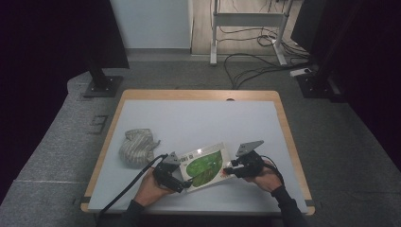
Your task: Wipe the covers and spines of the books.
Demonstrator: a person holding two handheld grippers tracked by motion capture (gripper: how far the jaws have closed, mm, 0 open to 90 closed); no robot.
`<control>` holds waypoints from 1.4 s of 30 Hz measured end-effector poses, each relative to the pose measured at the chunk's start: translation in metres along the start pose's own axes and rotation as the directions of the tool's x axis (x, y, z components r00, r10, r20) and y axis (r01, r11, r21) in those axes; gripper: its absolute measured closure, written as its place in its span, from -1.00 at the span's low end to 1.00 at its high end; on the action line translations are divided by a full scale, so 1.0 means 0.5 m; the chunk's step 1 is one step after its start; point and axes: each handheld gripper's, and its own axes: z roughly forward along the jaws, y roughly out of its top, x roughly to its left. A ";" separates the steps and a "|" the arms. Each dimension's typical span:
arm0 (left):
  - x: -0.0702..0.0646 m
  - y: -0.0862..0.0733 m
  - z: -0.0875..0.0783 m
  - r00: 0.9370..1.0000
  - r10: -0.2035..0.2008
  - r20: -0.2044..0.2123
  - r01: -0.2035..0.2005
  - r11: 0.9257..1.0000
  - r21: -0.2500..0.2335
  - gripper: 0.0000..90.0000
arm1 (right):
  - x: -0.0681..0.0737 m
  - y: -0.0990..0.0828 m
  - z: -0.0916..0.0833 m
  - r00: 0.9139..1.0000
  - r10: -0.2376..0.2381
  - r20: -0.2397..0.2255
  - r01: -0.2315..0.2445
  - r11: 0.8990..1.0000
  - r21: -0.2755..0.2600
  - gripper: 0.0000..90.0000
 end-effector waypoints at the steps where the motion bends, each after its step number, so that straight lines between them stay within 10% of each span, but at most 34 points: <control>1: -0.001 0.002 -0.001 1.000 0.002 -0.005 -0.002 1.000 0.002 -0.84 | 0.000 0.000 0.000 1.000 0.003 -0.003 -0.003 1.000 0.001 0.39; 23: -0.009 0.020 -0.037 0.998 0.028 -0.048 -0.031 0.998 -0.052 -0.31 | -0.043 0.020 0.028 0.987 0.147 0.064 -0.148 0.989 0.011 -0.27; 29: -0.005 0.026 -0.045 0.999 0.007 -0.036 -0.009 0.997 -0.071 -0.15 | -0.054 0.031 0.033 0.983 0.183 0.004 -0.183 0.983 -0.017 -0.14; 42: 0.011 0.059 -0.068 0.999 -0.034 -0.025 0.033 0.998 -0.056 0.18 | -0.051 0.046 0.007 0.984 0.171 0.048 -0.169 0.985 -0.045 0.11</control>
